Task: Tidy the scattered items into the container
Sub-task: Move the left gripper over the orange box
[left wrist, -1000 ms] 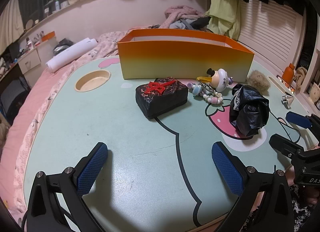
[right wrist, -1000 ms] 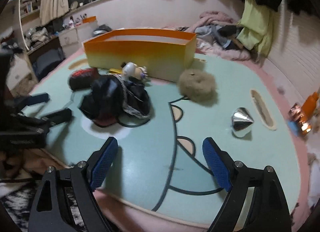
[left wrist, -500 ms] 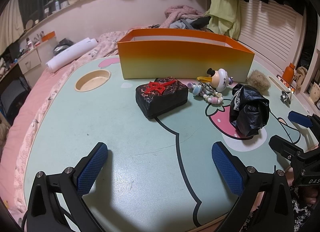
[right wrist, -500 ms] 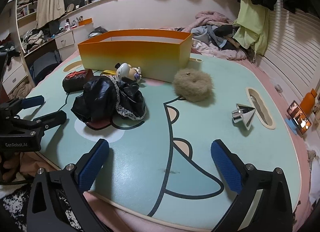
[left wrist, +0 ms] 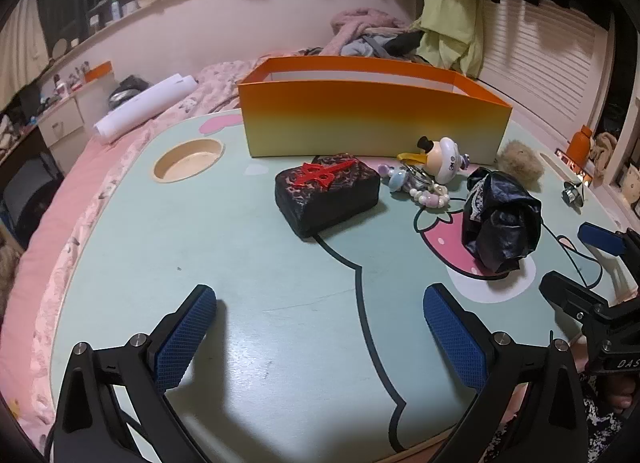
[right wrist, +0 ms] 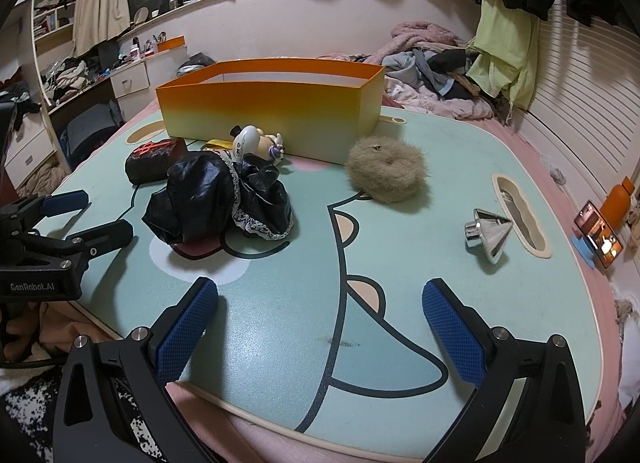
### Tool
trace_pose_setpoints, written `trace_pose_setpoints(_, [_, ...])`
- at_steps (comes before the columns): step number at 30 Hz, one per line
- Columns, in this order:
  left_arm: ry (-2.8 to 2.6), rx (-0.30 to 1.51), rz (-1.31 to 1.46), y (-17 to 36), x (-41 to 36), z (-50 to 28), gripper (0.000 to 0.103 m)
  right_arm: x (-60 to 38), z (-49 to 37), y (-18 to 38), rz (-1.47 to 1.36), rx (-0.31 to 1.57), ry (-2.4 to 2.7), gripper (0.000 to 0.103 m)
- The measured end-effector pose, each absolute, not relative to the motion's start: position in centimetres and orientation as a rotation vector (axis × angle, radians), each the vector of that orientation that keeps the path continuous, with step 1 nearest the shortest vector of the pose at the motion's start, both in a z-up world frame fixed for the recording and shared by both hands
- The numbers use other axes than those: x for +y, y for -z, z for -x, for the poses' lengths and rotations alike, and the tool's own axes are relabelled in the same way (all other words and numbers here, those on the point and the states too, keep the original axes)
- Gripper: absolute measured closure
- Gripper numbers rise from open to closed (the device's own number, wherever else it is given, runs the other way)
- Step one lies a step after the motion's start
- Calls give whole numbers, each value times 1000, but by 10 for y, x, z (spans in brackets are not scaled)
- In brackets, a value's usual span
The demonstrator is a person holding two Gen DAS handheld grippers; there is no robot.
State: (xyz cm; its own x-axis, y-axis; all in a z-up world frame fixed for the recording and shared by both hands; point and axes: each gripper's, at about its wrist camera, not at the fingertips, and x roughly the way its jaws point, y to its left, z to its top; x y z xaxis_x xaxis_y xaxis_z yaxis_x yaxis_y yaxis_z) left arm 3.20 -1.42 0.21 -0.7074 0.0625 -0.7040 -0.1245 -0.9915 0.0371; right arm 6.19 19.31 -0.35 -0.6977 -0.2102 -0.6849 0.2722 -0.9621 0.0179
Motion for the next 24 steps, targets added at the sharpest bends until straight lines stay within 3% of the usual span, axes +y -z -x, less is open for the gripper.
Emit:
trace_pose_setpoints(9, [-2786,99,953,-70,-13,-27,0,193,-61,4,-1063,123,2672,1])
trace_pose_setpoints(14, [-2705,72,965,-113,5,20,1,193,-61,4,-1063,123,2672,1])
trace_pose_setpoints(18, [-2599,-2,1149,-121,24,75,21,192,-61,4,-1061,122,2671,1])
trace_pose_setpoints(24, [-2383,-125,1373,-92,66,138,28,192,-60,7,-1056,120,2668,1])
